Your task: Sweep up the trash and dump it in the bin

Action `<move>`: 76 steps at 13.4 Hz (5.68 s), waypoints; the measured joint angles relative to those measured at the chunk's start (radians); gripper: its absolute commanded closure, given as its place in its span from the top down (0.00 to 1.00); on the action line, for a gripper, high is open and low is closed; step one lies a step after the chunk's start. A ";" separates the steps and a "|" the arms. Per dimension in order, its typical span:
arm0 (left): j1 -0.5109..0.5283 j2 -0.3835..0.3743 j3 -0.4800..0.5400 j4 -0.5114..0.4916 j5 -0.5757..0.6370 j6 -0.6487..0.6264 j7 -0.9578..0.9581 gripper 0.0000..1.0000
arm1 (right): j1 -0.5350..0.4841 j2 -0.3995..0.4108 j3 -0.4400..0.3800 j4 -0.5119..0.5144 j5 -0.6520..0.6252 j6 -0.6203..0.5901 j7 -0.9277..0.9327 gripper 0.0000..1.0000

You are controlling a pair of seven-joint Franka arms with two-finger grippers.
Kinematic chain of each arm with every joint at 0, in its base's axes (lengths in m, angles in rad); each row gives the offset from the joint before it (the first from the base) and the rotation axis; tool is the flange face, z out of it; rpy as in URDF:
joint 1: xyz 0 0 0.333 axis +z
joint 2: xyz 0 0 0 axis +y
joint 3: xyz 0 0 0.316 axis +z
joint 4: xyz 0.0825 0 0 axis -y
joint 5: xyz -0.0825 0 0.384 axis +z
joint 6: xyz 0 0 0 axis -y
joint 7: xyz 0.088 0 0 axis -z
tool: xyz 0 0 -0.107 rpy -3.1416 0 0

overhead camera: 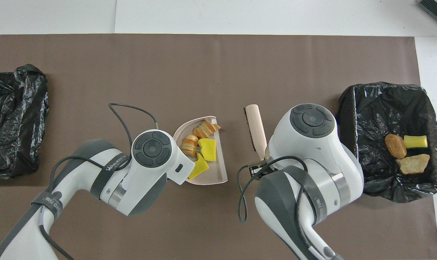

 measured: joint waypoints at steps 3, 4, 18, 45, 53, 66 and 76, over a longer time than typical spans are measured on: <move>0.130 -0.097 0.003 0.002 -0.045 -0.062 0.205 0.00 | 0.072 -0.018 0.015 -0.027 0.097 -0.020 0.106 0.00; 0.188 -0.129 0.004 0.003 -0.061 -0.088 0.296 0.00 | 0.107 -0.029 0.018 -0.046 0.125 -0.020 0.141 0.00; 0.876 -0.053 0.017 0.291 -0.115 -0.217 0.983 0.00 | 0.334 -0.160 0.026 -0.348 0.249 0.242 0.340 0.00; 0.738 0.067 -0.025 0.542 0.647 -0.256 0.780 0.00 | 0.052 -0.028 -0.001 -0.056 -0.044 0.292 0.261 1.00; 0.507 0.101 -0.033 0.467 0.320 -0.289 0.340 0.00 | -0.109 -0.106 -0.006 0.175 -0.066 0.021 0.093 1.00; 0.024 0.237 -0.037 0.409 -0.028 -0.264 -0.984 0.00 | -0.176 -0.175 -0.245 0.357 -0.075 -0.215 -0.240 1.00; -0.145 0.619 -0.030 0.904 -0.123 -0.286 -1.481 0.00 | -0.183 -0.176 -0.245 0.357 -0.074 -0.278 -0.240 1.00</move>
